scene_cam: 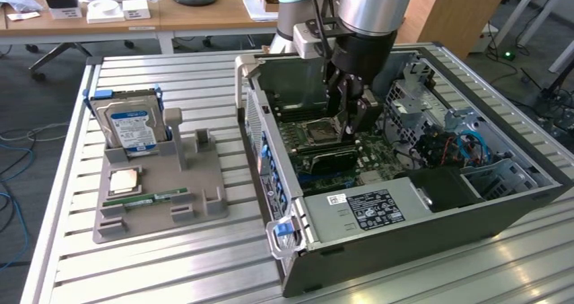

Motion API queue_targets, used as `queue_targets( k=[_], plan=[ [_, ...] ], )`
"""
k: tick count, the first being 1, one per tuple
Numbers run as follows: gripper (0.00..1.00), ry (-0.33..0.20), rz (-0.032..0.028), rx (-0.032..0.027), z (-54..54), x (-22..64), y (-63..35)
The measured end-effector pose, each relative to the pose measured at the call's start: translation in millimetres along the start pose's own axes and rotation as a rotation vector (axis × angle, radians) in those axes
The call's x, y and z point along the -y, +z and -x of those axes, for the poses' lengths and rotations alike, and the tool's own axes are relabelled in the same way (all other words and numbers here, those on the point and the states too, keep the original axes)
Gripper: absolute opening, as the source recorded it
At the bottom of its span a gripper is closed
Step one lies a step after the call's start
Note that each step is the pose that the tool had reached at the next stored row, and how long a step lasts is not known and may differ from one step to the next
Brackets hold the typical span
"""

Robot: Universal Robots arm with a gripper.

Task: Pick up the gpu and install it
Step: 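Insert the gpu into the slot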

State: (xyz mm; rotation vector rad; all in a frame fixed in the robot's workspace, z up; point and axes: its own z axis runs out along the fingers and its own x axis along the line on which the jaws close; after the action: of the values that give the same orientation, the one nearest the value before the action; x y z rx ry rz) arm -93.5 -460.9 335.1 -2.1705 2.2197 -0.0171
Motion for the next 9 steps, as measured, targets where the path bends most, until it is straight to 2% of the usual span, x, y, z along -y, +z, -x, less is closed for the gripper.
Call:
queue_targets(
  k=[9],
  plan=[
    [0.68,0.000,-0.0001,0.0000,0.1,0.2,-6.6]
  ],
)
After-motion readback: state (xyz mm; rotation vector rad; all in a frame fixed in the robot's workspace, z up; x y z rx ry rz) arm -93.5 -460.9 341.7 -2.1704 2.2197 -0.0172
